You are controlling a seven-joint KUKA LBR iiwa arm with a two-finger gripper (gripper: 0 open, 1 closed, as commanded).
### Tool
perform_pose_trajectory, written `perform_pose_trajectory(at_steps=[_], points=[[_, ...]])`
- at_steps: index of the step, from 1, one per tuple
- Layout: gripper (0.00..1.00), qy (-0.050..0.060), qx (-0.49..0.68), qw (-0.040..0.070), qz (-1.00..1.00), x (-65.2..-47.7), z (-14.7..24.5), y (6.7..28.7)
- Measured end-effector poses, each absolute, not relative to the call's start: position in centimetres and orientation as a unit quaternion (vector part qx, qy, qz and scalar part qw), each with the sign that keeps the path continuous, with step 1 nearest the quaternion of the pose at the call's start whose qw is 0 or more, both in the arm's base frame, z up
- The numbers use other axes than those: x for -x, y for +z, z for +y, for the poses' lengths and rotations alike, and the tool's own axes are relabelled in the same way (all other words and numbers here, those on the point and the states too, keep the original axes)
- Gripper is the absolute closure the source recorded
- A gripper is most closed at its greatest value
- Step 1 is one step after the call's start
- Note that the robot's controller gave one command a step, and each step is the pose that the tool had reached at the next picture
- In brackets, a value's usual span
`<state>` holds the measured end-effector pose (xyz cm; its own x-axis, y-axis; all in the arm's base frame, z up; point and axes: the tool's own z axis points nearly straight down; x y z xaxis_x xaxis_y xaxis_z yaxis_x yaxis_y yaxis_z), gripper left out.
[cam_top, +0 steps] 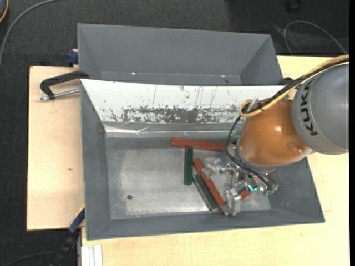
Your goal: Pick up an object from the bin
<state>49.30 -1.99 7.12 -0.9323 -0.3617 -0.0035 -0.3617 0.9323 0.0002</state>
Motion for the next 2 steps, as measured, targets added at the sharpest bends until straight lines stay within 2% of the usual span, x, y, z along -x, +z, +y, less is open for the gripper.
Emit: perform_pose_trajectory(at_steps=[1,2], points=[[0.0,0.0,0.184,0.002,0.983,-49.3,-2.0,7.1],[0.0,0.0,0.447,0.004,0.894,-51.5,-0.7,7.1]])
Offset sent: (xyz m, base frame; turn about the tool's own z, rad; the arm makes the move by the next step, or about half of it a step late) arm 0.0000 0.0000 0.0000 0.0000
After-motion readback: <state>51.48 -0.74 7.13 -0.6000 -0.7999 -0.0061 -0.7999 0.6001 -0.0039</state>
